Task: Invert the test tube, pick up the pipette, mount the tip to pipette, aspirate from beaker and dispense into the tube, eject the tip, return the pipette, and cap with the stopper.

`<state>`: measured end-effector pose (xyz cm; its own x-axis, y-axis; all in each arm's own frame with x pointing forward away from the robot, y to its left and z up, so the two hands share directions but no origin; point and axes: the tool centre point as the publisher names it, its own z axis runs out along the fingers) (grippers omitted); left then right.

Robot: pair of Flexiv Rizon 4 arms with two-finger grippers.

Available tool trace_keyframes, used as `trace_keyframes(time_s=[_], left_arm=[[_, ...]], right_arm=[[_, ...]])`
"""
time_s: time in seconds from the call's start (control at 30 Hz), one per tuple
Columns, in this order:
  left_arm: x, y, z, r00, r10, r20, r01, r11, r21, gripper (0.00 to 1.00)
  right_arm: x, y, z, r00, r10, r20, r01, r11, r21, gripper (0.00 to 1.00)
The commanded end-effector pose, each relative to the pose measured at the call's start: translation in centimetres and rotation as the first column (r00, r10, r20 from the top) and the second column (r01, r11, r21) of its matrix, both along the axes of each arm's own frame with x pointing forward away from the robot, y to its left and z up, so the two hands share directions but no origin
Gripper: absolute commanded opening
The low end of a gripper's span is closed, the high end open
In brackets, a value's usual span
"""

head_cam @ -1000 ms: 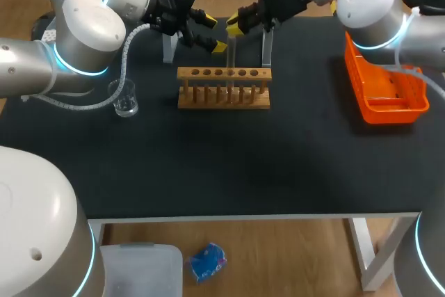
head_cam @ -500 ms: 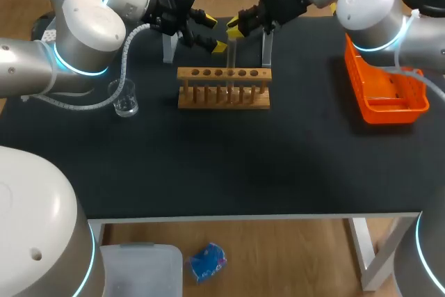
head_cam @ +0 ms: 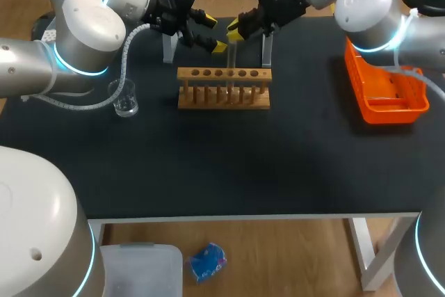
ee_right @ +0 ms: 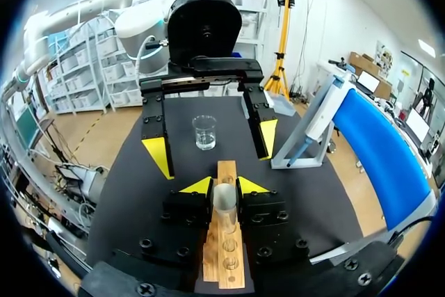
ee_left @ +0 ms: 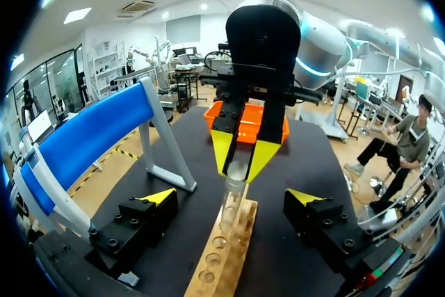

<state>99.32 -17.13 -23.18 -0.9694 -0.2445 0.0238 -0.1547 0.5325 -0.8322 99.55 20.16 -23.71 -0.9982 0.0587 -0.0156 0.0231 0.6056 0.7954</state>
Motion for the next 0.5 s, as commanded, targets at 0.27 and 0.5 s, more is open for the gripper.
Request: trace_keyframes(time_s=[0.27,0.5], left_arm=[[0.1,0.0,0.1,1.000,-0.003,-0.004,0.003,1.000,0.003,1.00],[0.1,0.0,0.1,1.000,-0.003,-0.004,0.003,1.000,0.003,1.00]], right_arm=[[0.1,-0.2,-1.8,1.000,-0.008,-0.007,0.007,1.000,-0.008,0.00],[-0.1,-0.3,-2.3,1.000,-0.015,-0.007,0.015,1.000,-0.017,0.00]])
